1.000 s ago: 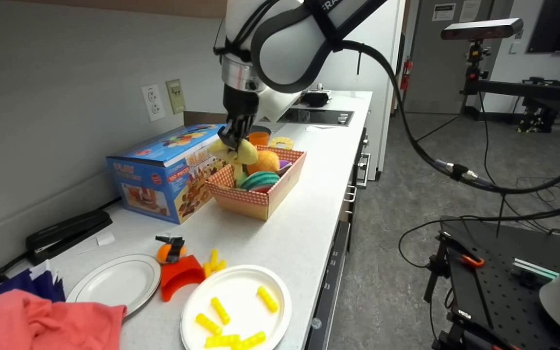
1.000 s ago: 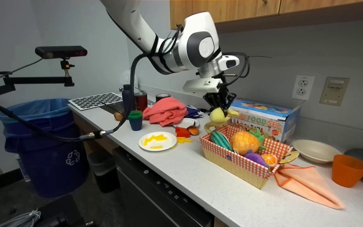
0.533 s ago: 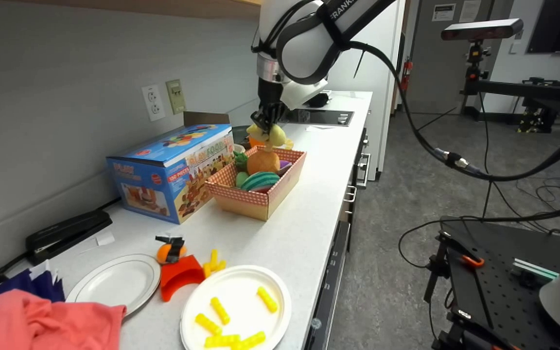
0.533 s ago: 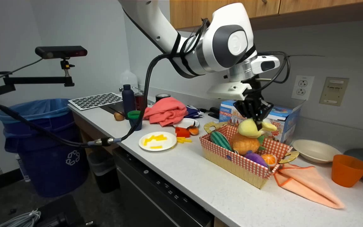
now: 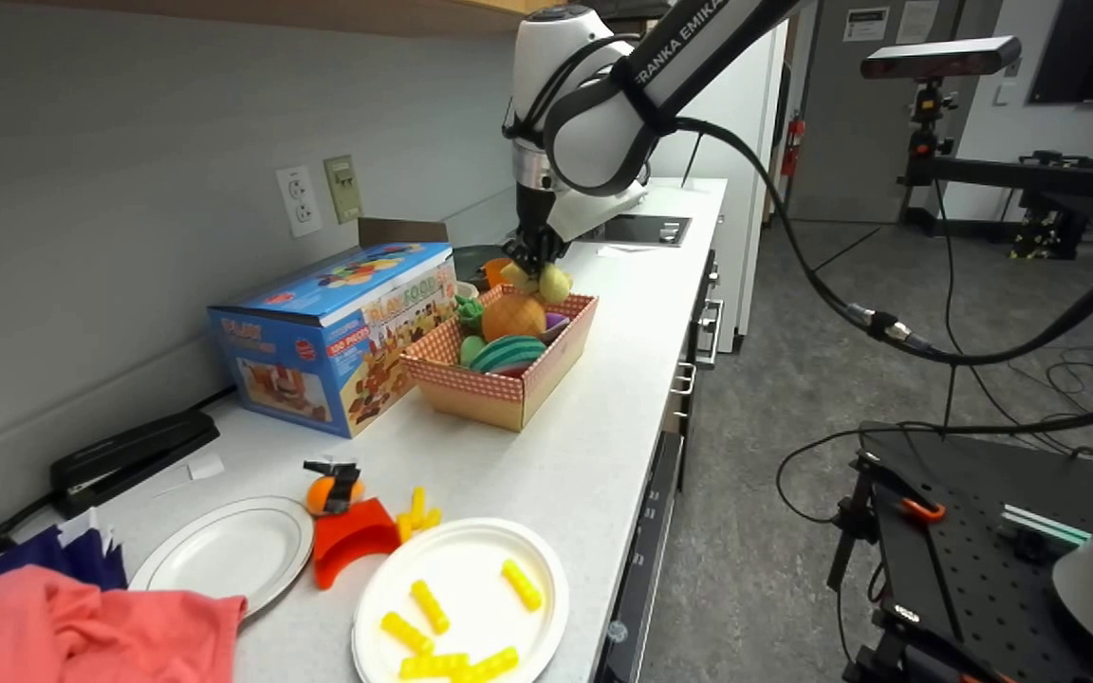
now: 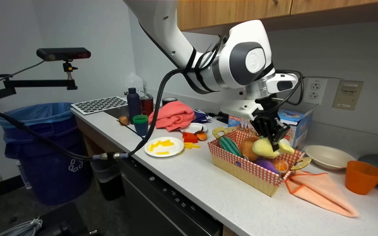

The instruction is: Put the purple, pineapple, and banana plushies in the box

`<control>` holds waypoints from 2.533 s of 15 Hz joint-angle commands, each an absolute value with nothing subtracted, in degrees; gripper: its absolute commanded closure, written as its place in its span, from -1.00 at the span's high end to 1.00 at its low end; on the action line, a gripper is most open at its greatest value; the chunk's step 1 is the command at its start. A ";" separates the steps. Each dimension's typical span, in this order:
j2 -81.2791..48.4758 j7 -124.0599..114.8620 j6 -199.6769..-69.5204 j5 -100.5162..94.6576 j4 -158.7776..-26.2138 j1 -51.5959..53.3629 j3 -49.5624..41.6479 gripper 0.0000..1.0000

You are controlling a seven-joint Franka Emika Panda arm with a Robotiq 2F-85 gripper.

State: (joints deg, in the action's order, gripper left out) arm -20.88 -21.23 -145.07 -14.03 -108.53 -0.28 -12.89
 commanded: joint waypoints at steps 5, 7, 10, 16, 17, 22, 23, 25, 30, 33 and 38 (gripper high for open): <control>-26.28 -27.03 -144.28 -17.62 -104.40 2.22 -14.66 -0.14; -25.30 -28.21 -143.98 -19.10 -105.04 2.95 -15.40 0.13; -21.80 -29.61 -142.96 -20.02 -107.77 3.79 -15.78 0.61; -13.58 -30.36 -143.74 -20.23 -114.79 4.68 -13.91 1.00; -12.20 -30.79 -143.92 -20.62 -115.96 4.90 -13.59 1.00; -5.84 -34.10 -144.10 -23.10 -120.92 4.97 -11.27 1.00; -4.87 -34.97 -144.10 -23.94 -121.68 4.75 -10.68 1.00; -2.99 -37.02 -144.42 -25.79 -123.30 4.31 -9.53 1.00; -3.26 -37.58 -143.83 -26.13 -122.80 2.81 -7.18 1.00; -2.72 -37.73 -143.84 -26.25 -123.35 2.68 -7.01 1.00; -2.72 -37.73 -143.84 -26.25 -123.36 2.66 -7.01 1.00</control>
